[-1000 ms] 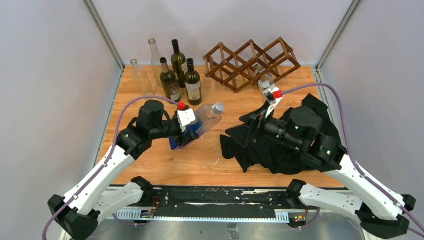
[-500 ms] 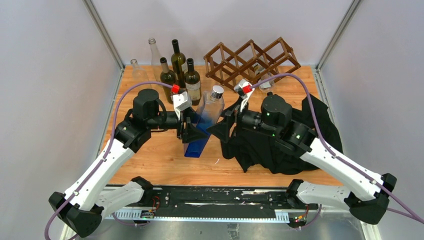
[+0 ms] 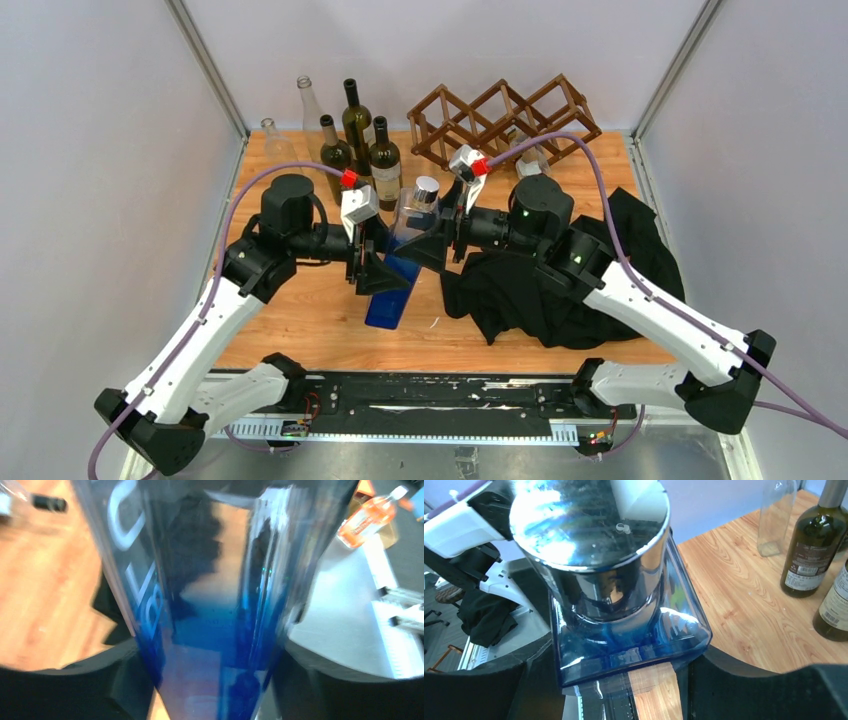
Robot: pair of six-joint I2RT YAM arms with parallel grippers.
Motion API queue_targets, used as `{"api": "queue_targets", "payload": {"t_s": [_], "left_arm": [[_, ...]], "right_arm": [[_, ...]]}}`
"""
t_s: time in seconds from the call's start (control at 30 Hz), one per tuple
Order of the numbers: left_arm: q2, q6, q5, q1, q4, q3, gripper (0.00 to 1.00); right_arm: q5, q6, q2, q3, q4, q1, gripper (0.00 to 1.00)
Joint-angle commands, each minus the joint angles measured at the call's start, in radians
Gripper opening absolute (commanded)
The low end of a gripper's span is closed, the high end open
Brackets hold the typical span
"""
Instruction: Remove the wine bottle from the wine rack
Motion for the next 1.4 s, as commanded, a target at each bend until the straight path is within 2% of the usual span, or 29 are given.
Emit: {"api": "queue_targets", "payload": {"t_s": [0.0,0.03,0.1,0.3,0.47,0.57,0.7,0.93,1.1,1.37], "left_arm": [[-0.007,0.135,-0.135,-0.004,-0.075,0.112,0.93],[-0.001,0.157,-0.188,0.003,-0.102,0.124,0.99],[0.011,0.169,-0.234,0.046,-0.129,0.137,1.0],[0.07,0.124,-0.284,0.279,-0.159,0.185,1.0],[0.126,0.106,-0.347,0.446,-0.182,0.212,1.0],[0.159,0.102,-0.449,0.502,-0.186,0.226,1.0],[0.231,0.115,-0.575,0.549,-0.253,0.311,1.0],[0.304,0.074,-0.691,0.614,-0.305,0.388,1.0],[0.332,0.055,-0.675,0.621,-0.321,0.389,1.0],[0.334,0.066,-0.65,0.621,-0.322,0.385,1.0]], "right_arm": [[0.082,-0.022,0.024,0.075,-0.011,-0.01,0.0],[0.12,-0.038,0.025,0.083,-0.055,-0.01,0.0],[0.192,-0.088,0.032,0.104,-0.094,-0.013,0.0],[0.349,-0.207,0.12,0.155,-0.129,-0.034,0.0],[0.391,-0.233,0.249,0.226,-0.081,-0.061,0.0],[0.398,-0.239,0.354,0.285,-0.028,-0.062,0.0],[0.404,-0.219,0.52,0.418,0.04,-0.062,0.0],[0.38,-0.148,0.772,0.616,0.115,-0.06,0.0],[0.371,-0.127,0.887,0.719,0.122,-0.059,0.0],[0.38,-0.117,0.952,0.742,0.153,-0.057,0.0]]}}
